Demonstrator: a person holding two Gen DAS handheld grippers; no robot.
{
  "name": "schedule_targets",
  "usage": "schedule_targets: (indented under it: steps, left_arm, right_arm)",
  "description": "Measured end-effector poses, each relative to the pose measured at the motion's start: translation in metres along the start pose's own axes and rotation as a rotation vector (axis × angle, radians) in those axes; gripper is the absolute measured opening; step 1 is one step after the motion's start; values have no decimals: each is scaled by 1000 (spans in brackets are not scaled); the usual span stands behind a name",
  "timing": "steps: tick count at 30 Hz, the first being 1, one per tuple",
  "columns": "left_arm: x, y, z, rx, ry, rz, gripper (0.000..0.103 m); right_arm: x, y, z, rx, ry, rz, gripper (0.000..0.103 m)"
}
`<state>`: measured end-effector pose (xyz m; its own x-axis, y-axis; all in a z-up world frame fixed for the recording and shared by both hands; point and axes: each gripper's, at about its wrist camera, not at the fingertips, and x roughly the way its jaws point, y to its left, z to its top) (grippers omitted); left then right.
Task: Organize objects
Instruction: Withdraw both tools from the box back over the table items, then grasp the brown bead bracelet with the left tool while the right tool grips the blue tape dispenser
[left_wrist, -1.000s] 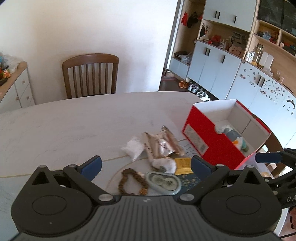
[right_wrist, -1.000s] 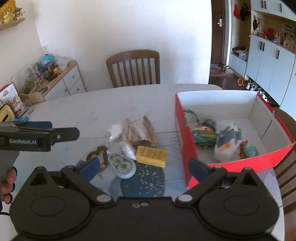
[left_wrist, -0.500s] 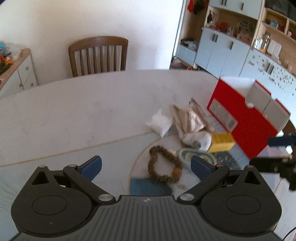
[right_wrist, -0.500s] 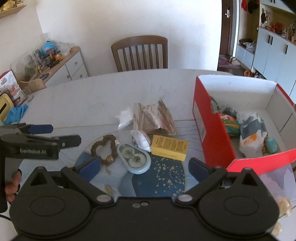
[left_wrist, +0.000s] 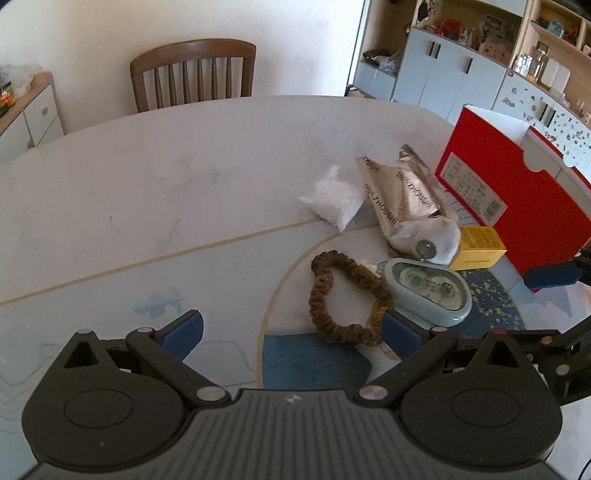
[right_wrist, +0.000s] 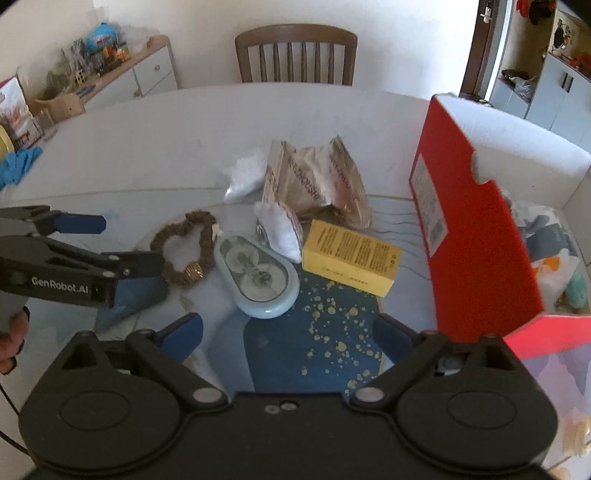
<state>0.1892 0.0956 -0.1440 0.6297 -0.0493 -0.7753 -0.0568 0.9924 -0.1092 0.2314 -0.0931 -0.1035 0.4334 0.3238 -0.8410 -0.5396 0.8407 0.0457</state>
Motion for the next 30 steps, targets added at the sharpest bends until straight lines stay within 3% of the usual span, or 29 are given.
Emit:
schedule_targets:
  steps: [18,30]
  left_arm:
    - [19,1,5,-17,-7,-27,98]
    - [16,-7,9,6,-14,-59,51]
  right_arm:
    - [38,6,10,-65,-1,14,84]
    - [47,15,14,-83,-19,23,76]
